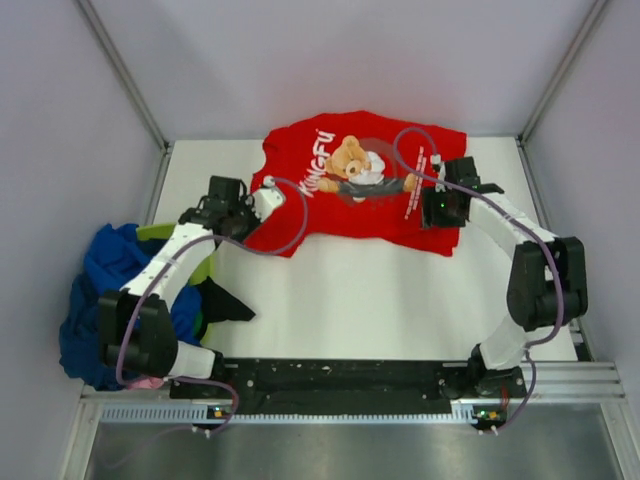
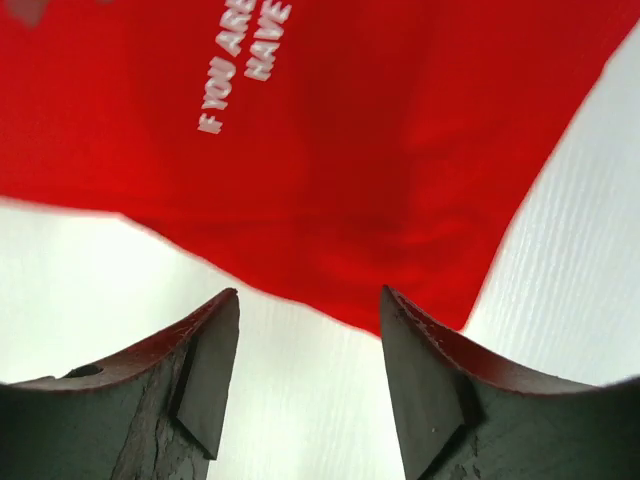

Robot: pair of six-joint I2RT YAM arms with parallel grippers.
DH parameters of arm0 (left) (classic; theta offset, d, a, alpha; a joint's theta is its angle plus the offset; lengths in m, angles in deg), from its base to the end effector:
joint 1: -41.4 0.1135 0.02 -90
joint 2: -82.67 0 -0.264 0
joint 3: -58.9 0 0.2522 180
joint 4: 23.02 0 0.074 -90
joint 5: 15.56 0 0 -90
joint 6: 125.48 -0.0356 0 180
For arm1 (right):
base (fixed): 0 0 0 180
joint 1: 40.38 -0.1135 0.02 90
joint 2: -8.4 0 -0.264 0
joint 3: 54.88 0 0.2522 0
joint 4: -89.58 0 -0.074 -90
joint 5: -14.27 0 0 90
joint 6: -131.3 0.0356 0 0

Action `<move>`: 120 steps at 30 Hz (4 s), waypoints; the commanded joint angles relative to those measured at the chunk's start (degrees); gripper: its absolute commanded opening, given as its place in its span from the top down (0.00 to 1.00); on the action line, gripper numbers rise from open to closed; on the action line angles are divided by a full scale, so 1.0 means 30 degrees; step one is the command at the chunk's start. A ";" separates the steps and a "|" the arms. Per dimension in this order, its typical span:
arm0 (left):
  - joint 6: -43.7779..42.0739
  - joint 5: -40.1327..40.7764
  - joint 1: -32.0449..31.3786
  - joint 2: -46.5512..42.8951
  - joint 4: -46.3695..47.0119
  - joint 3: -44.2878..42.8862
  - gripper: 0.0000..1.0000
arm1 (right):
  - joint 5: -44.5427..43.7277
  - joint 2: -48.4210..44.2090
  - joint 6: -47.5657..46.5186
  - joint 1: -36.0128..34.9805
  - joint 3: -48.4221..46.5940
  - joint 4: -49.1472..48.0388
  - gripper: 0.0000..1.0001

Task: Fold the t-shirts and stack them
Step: Flatten out the tshirt, then fold the flattened tshirt in 1/3 of the way

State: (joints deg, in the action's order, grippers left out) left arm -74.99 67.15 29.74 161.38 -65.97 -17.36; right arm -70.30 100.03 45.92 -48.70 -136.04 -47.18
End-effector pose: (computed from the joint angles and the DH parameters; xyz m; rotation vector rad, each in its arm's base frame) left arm 0.2900 -0.0645 0.2838 1.0729 2.0983 0.0869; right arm 0.3362 0.0526 0.2434 -0.1202 2.5120 0.2113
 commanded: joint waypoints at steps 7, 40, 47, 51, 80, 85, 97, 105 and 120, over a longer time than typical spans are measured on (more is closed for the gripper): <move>0.1333 -0.0793 0.0166 0.0189 0.0032 0.2285 1.00 | -0.6058 -0.2942 0.4022 -0.0216 0.2915 0.0637 0.32; 0.3061 0.0057 0.0137 -0.4263 -0.2773 0.0361 1.00 | -0.2427 -0.9707 0.9829 0.2684 0.9259 -0.1717 1.00; 0.2476 -0.0880 0.0137 -0.6753 -0.8366 -0.3567 1.00 | -0.1870 -1.3489 0.7398 0.2685 0.4539 0.4260 1.00; 0.2446 -0.0970 0.0137 -0.7955 -1.1767 -0.4536 1.00 | -0.1079 -1.5364 0.6722 0.2684 0.4360 0.7220 1.00; 0.2476 0.6974 0.0283 0.4672 0.1647 -2.3729 1.00 | -0.0726 -0.0625 0.4320 0.4032 -1.8763 0.0517 1.00; 0.2008 0.4048 0.0254 0.1453 0.0536 -1.7674 1.00 | 0.0064 -0.4988 0.3178 0.4032 -1.2090 0.0634 1.00; 0.1363 -0.1489 0.0225 -0.5436 -1.0271 -0.4519 1.00 | -0.1405 -1.4166 0.4698 0.3974 0.3005 0.5785 1.00; 0.1628 -0.4367 -0.0683 -0.5380 -1.1951 0.2224 1.00 | 0.0154 -1.3347 0.5666 0.3563 0.7463 0.5530 1.00; 0.2562 -0.2434 -0.0859 -0.0465 -0.5830 -0.1194 1.00 | -0.5089 -1.1093 0.7452 0.4352 0.9954 0.0199 1.00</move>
State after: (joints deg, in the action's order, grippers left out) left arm -68.76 58.26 27.32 154.15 -91.47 -16.13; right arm -78.71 65.67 65.55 -37.53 -107.12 -38.75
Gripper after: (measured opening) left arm 0.007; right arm 0.011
